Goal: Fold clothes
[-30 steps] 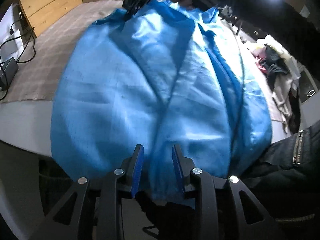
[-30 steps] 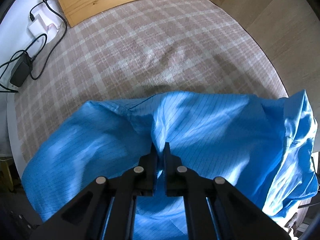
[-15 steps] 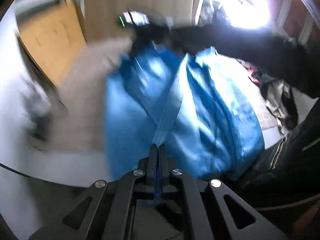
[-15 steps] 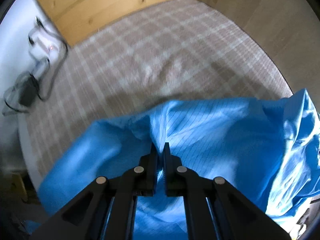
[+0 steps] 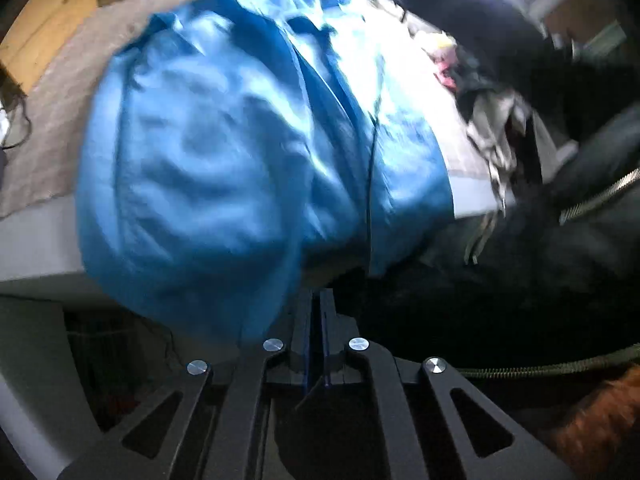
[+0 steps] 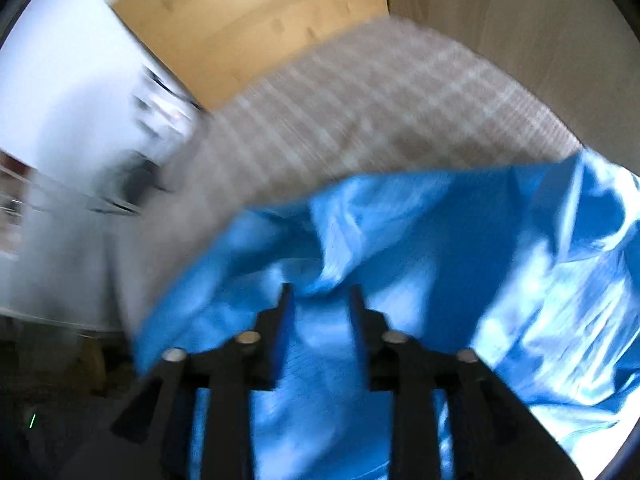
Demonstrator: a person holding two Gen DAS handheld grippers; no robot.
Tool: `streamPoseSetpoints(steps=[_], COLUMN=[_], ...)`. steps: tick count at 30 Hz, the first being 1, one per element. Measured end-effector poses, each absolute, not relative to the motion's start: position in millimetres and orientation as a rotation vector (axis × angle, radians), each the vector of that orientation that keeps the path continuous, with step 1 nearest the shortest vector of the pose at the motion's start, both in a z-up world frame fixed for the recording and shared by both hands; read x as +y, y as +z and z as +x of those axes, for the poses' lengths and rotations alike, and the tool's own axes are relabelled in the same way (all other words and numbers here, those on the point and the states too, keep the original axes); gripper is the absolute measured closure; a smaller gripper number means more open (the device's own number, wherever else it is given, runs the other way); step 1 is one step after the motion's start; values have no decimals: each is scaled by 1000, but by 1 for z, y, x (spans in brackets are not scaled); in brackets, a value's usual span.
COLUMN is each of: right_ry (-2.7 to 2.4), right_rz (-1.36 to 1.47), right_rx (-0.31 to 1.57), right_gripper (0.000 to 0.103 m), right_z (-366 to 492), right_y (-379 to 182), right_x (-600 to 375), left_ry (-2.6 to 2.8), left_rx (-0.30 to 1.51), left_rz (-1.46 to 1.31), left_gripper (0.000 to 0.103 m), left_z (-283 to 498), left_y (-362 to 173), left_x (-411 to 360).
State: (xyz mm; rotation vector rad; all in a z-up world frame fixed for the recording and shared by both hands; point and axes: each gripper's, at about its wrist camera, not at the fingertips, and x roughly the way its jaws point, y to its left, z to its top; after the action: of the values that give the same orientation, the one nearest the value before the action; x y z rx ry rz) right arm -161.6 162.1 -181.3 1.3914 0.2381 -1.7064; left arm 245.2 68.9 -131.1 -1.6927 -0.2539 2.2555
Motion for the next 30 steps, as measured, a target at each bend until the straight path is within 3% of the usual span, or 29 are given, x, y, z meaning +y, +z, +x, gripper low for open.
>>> streamPoseSetpoints(steps=[5,10,18,19,20,21,22,23,28,30], right_ry=[-1972,-2071,-2029,-2016,-2001,-1985,-1980,-1980,-2093,-2068], right_rz=[1365,1558,1606,1624,1641,1648,1637,1620,1514,1571], right_rx=[254,147,171,159,143,131,125,121,29,115], right_gripper=[55,55,55,57,72,96,100,100,100,99], right_z=[-208,-263,-291,-294,-298,-300,-301,-301,-313,-312], right_y=[-169,-208,-230,-236,-243,-248,-249,-250,-240,-249], right_x=[200,220,182,184,184,185,188,191,221,218], left_ry=[2482,2572,2512,2516,2520,2524,2535,2562,2721,2737], left_rx=[-124,-258,-265,-277,-290,-305,-309,-308,-327,-314], left_rz=[-1643,-1589,-1635,-1645,-1654,-1659,-1666,-1659,-1612,-1627], left_gripper=[95,95,74,74,74,78,93,97,97,97], left_z=[171,56,-61,-70,-77,-82,-86,-89,-92,-89], left_y=[-136,-158,-192,-197,-201,-205,-208,-207,-191,-185], left_x=[20,-26,-20,-23,-26,-30,-34,-42,-83,-93])
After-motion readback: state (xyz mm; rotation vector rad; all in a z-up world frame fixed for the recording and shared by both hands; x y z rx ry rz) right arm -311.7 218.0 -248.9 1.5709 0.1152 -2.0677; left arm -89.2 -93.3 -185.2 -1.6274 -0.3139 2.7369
